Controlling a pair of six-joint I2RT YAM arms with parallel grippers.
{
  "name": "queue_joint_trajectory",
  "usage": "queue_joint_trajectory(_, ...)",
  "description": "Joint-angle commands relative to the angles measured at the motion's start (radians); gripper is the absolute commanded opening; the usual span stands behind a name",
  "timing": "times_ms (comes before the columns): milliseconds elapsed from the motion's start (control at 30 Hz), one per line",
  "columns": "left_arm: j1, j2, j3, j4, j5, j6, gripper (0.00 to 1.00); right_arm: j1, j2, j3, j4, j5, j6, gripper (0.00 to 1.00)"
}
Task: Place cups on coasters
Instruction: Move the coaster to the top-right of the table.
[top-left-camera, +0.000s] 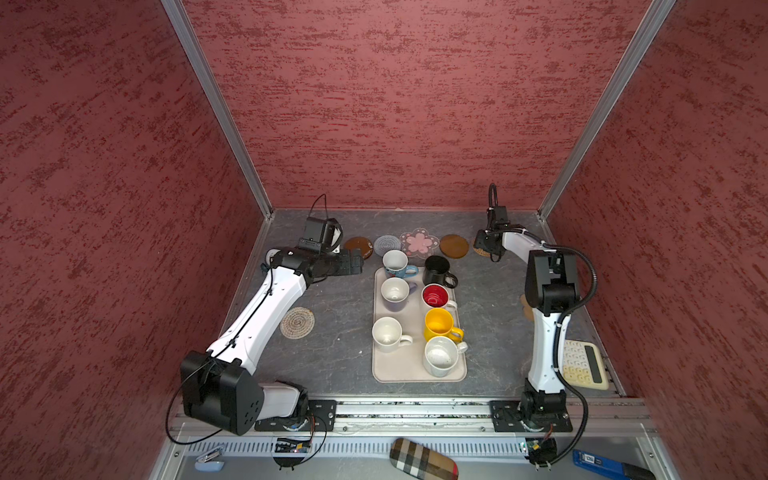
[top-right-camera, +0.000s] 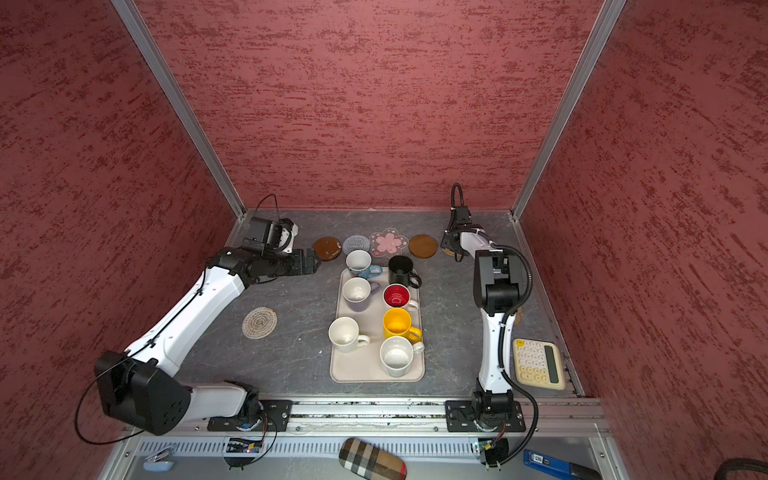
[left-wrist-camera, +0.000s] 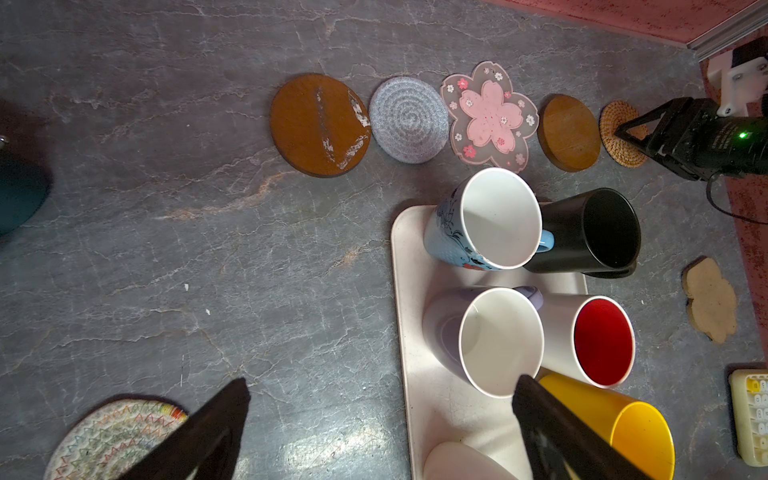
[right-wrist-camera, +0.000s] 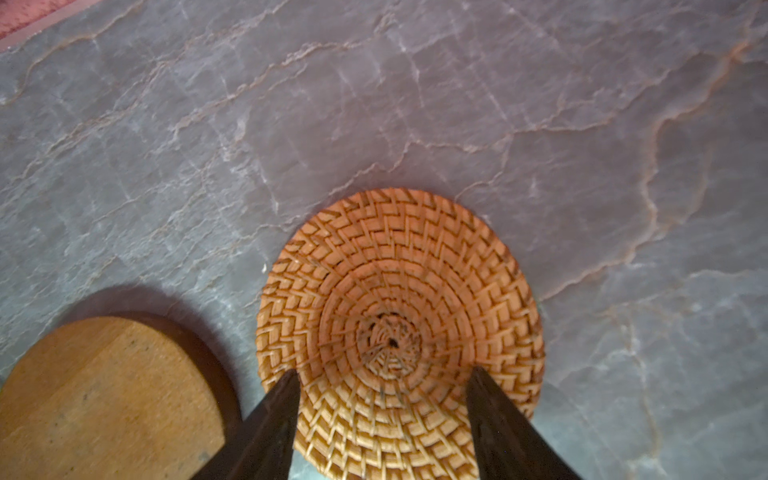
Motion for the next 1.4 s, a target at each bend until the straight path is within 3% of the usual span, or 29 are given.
queue_joint_trajectory(0, -0.002, -0.006, -0.007, -0.008, 0.005, 0.019, 0.99, 0.006, 0.015, -0.063, -0.094, -0.019, 0.017, 0.65)
queue_joint_trajectory(533, -0.002, -0.017, -0.011, -0.004, 0.005, 0.022, 0.99, 0.007, -0.035, -0.145, -0.063, -0.018, 0.013, 0.65)
queue_joint_trajectory(933, 0.000, 0.001, -0.009, -0.006, -0.011, 0.026, 0.99, 0.007, -0.015, 0.000, -0.125, -0.011, 0.014, 0.71)
queue_joint_trajectory(1367, -0.042, 0.038, 0.003, -0.011, -0.028, 0.034, 0.99, 0.006, -0.235, -0.080, -0.136, 0.005, 0.013, 0.72)
